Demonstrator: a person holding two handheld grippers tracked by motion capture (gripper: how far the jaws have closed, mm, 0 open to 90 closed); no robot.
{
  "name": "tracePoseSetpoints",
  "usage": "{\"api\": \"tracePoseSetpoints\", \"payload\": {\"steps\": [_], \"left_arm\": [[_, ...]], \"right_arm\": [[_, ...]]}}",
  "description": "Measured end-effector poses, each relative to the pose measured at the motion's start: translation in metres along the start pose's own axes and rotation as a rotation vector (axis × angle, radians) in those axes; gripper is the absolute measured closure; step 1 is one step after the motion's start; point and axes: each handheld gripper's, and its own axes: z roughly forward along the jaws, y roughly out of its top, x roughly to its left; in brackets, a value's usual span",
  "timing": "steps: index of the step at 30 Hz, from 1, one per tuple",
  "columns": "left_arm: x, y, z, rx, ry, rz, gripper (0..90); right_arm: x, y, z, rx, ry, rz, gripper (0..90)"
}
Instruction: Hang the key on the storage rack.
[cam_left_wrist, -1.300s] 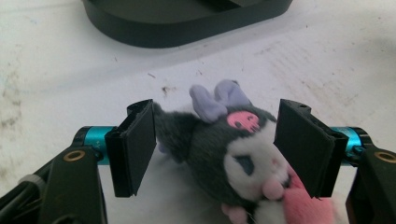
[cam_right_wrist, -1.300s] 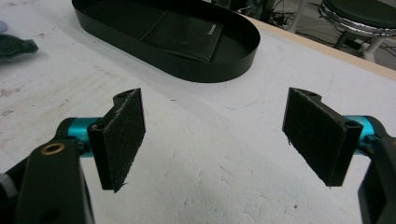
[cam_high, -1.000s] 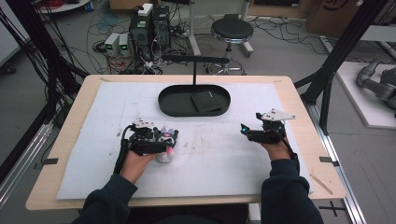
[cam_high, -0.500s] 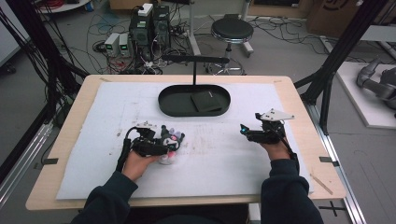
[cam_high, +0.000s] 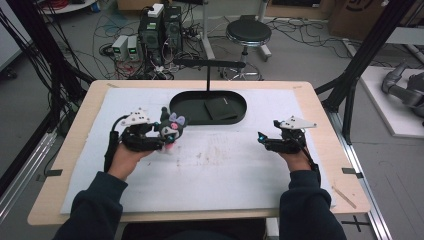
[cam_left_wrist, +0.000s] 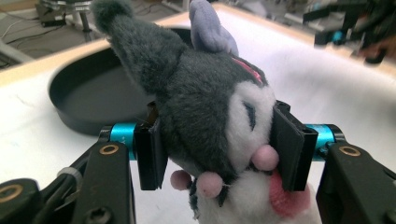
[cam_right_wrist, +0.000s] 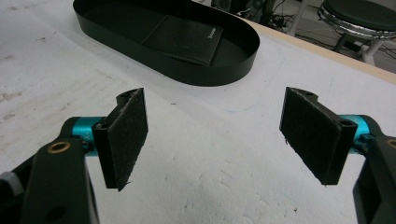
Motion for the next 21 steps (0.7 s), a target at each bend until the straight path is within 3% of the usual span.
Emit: {"api": "tracePoseSetpoints", "payload": {"steps": [11,21], "left_arm": [[0.039,0.059,-0.007,-0.106,-0.051,-0.076,44.4],[0.059,0.095,0.009,-0.168,-0.072,-0.108,44.3]], "right_arm": [[-0.001,0.002,-0.001,-0.017,0.005,0.013,23.6],[-0.005,0.004,-0.004,-0.043,0.0,0.021,23.6]]}}
